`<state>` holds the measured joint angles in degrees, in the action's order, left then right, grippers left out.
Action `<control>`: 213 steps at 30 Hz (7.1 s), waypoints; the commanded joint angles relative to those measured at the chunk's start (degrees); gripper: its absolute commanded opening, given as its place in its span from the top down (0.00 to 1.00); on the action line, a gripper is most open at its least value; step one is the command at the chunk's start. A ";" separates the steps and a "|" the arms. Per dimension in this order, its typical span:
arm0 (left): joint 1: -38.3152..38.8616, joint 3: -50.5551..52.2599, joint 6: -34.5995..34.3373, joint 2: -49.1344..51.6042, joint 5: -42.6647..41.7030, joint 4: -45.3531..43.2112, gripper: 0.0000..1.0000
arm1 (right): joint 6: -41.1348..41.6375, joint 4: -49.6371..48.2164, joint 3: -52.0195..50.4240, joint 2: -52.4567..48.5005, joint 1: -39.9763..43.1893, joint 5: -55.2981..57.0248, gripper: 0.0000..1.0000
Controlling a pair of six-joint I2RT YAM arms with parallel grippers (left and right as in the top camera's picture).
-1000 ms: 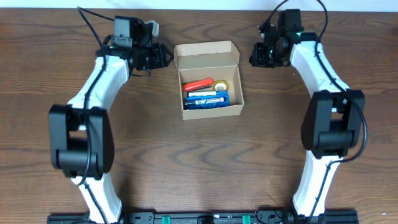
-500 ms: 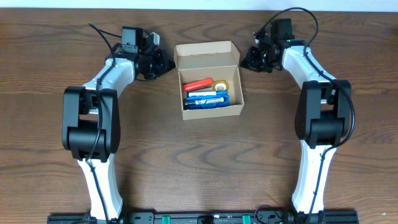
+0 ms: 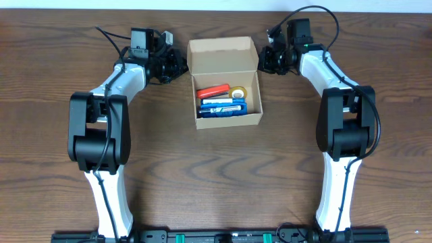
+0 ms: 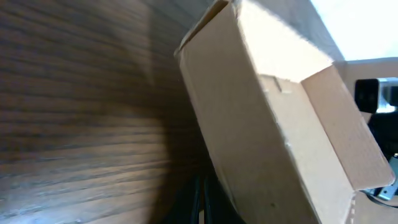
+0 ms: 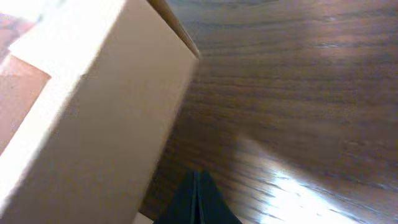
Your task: Pack container
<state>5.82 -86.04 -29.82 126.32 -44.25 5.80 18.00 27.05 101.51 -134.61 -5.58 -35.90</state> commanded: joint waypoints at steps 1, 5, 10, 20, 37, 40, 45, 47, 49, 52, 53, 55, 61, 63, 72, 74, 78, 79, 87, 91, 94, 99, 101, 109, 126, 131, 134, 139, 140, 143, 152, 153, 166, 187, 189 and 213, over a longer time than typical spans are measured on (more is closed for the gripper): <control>-0.15 0.04 -0.17 0.92 -4.37 -1.55 0.94 | 1.90 -0.81 -0.07 -0.52 -0.11 -5.79 0.99; -0.70 0.00 -0.20 0.90 -8.11 -4.79 0.94 | 1.86 -2.23 -0.07 -0.52 0.50 -10.36 0.99; -2.08 -0.50 -0.13 0.85 -13.64 -7.74 0.94 | 1.55 -5.68 -0.07 -0.52 1.81 -18.58 0.99; -3.65 -4.09 0.02 0.50 -21.57 -10.58 0.94 | -0.35 -9.29 -0.04 1.16 4.07 -26.97 0.99; -3.54 -7.87 1.53 -2.25 -26.43 -10.23 0.94 | -11.23 -5.18 -0.04 11.32 3.93 -25.59 0.99; -3.56 -7.87 1.60 -2.86 -27.02 -9.46 0.94 | -13.57 -2.10 -0.04 11.98 3.63 -24.98 0.99; -3.54 -7.87 5.84 -4.07 -27.63 -3.50 0.94 | -19.43 5.75 -0.04 13.22 2.38 -21.42 0.99; -3.52 -7.87 8.81 -4.37 -27.12 0.94 0.94 | -22.23 9.44 -0.04 14.01 1.70 -18.62 0.99; -3.54 -7.87 11.96 -4.46 -26.77 5.20 0.94 | -25.49 13.07 -0.04 15.02 0.94 -16.17 0.99; -3.48 -7.87 16.70 -4.66 -24.92 11.28 0.94 | -28.59 16.57 -0.04 16.44 -0.02 -12.87 0.99; -3.45 -7.87 17.77 -4.85 -24.26 12.76 0.94 | -29.00 17.31 -0.04 16.98 -0.15 -11.72 0.99; -3.43 -7.87 19.96 -5.33 -22.69 15.72 0.95 | -29.33 18.25 -0.04 18.05 -0.44 -9.55 0.99; -3.26 -7.87 27.58 -10.19 -13.79 25.88 0.94 | -31.04 20.83 -0.04 22.34 -0.50 -5.90 0.99; -2.91 -7.87 30.40 -12.63 -10.03 29.81 0.94 | -31.45 22.34 -0.04 23.74 -0.52 -4.90 0.99; 2.51 -7.87 39.82 -23.15 6.10 45.35 0.94 | -34.80 35.65 -0.04 26.51 -1.44 -4.61 0.99; 4.17 -7.87 40.89 -23.50 7.63 47.84 0.94 | -36.06 38.60 -0.07 26.51 -1.92 -4.61 0.99; 6.51 -6.54 42.51 -23.06 7.61 50.27 0.94 | -36.54 40.76 -0.11 26.49 -2.51 -4.59 0.98; 6.82 -5.84 42.51 -22.91 7.61 50.07 0.94 | -36.79 41.00 -0.33 26.49 -2.71 -4.59 0.98; 7.74 1.09 40.37 -22.56 7.34 45.44 0.94 | -37.33 36.87 -9.88 26.49 -4.98 -4.35 0.98; 7.74 5.11 38.34 -22.56 7.19 40.89 0.94 | -37.09 33.16 -15.91 26.49 -5.07 -4.59 0.99; 7.74 8.74 36.28 -22.56 7.21 36.65 0.94 | -37.09 30.64 -19.50 26.49 -5.07 -4.59 0.98; 7.74 12.63 34.01 -22.56 7.19 32.94 0.94 | -36.61 27.78 -22.93 26.49 -5.07 -4.59 0.99; 7.74 12.87 34.01 -22.56 7.19 33.14 0.94 | -36.63 27.76 -22.99 26.49 -5.07 -4.59 0.98; 7.65 12.39 32.74 -23.52 7.19 33.62 0.94 | -35.17 26.91 -22.36 27.06 -4.98 -5.84 0.99; 11.87 9.31 33.14 -56.83 22.51 53.64 0.94 | -21.11 30.34 -18.75 58.66 -5.03 10.97 0.98; 15.63 9.46 29.92 -65.94 29.90 57.83 0.94 | -20.15 36.30 -20.61 70.31 -5.01 16.70 0.98; 16.94 10.36 28.55 -69.75 30.27 59.32 0.94 | -20.13 37.59 -24.68 77.46 -5.01 17.29 0.98; 19.06 16.63 27.39 -77.31 30.25 58.95 0.94 | -18.53 35.82 -37.86 91.67 -5.01 17.73 0.98; 19.23 18.64 26.97 -78.84 30.25 58.49 0.94 | -17.92 35.36 -40.87 94.40 -5.01 17.70 0.98; 19.30 23.78 26.32 -82.12 30.25 56.78 0.94 | -15.65 34.84 -47.60 100.78 -5.01 17.70 0.98; 19.28 27.34 25.51 -83.21 30.29 53.51 0.05 | -12.68 35.45 -51.71 105.63 -5.01 17.70 0.01; 19.30 27.36 25.51 -83.21 30.27 53.53 0.05 | -12.68 35.89 -51.71 105.61 -5.01 17.70 0.01; 19.30 27.39 25.53 -83.21 30.29 53.96 0.05 | -12.68 36.20 -51.71 105.61 -5.01 17.70 0.01; 11.93 36.54 27.06 -92.61 41.66 37.94 0.05 | -12.68 36.24 -51.71 105.57 -5.01 17.70 0.01; 8.61 42.60 27.06 -96.17 41.66 30.86 0.05 | -12.68 36.24 -51.71 105.57 -5.01 17.70 0.01; 1.42 80.87 22.01 -123.54 41.27 4.35 0.05 | -12.68 36.24 -51.71 105.57 -5.01 17.70 0.01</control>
<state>7.60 -6.20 -6.22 4.14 -3.84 10.28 4.60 63.22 50.00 -29.28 -10.31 -18.37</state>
